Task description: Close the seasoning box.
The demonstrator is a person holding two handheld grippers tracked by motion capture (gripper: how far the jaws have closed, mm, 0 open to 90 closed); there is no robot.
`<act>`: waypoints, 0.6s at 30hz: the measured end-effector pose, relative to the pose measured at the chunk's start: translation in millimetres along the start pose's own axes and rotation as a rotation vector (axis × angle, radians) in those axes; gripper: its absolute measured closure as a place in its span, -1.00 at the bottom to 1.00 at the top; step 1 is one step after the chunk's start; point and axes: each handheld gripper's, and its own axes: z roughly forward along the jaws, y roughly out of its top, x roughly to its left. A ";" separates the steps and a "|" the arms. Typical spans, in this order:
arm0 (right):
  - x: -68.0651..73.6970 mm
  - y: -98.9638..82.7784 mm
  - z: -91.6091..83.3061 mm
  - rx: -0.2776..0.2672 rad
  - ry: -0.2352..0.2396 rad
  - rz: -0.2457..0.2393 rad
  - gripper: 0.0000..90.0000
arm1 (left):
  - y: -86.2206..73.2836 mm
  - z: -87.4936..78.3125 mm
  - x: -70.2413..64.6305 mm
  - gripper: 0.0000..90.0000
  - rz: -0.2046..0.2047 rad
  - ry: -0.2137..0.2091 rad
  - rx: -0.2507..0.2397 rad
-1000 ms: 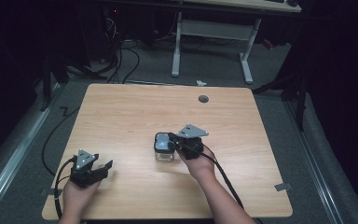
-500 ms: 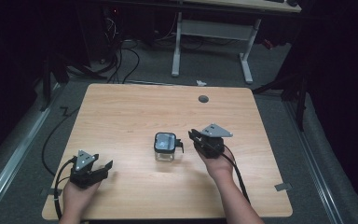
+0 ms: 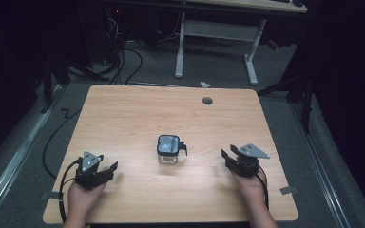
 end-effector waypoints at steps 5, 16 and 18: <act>-11.5 -46.5 -42.4 -0.008 -0.084 0.044 0.04 | -3.6 -1.4 -4.5 -0.21 0.018 -0.014 0.013; -19.9 -49.0 -50.9 -0.042 -0.086 0.080 0.06 | -6.6 -2.2 -12.4 -0.21 0.027 -0.010 0.017; -21.4 -48.3 -50.5 -0.045 -0.086 0.088 0.06 | -7.3 -1.1 -11.5 -0.21 0.027 -0.007 0.024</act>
